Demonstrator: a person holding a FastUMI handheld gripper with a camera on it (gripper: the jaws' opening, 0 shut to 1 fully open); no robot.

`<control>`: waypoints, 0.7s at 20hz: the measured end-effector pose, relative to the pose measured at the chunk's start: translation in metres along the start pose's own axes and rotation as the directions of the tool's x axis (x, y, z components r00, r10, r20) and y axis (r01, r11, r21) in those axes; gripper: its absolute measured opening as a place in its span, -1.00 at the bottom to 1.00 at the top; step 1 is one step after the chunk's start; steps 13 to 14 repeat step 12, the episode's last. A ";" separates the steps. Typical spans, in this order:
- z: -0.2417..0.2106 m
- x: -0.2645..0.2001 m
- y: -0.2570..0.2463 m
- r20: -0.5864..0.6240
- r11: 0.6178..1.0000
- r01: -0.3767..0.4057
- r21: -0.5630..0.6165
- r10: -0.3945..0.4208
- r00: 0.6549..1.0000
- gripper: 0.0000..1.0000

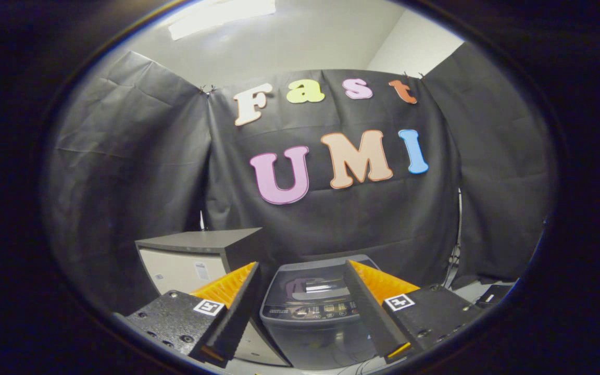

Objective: Put the clothes into the washing machine and then close the washing machine lid.

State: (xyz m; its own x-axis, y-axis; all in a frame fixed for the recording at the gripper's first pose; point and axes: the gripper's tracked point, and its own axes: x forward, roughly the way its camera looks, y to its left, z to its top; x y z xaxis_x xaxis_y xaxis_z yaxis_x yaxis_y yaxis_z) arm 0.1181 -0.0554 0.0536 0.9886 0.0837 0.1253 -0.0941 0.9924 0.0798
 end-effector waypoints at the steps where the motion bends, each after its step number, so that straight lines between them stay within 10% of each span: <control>1: 0.001 -0.001 0.000 0.010 1.000 -0.002 -0.004 0.002 1.000 0.92; 14: -0.010 0.009 0.000 0.068 0.999 -0.017 0.050 0.014 0.998 0.92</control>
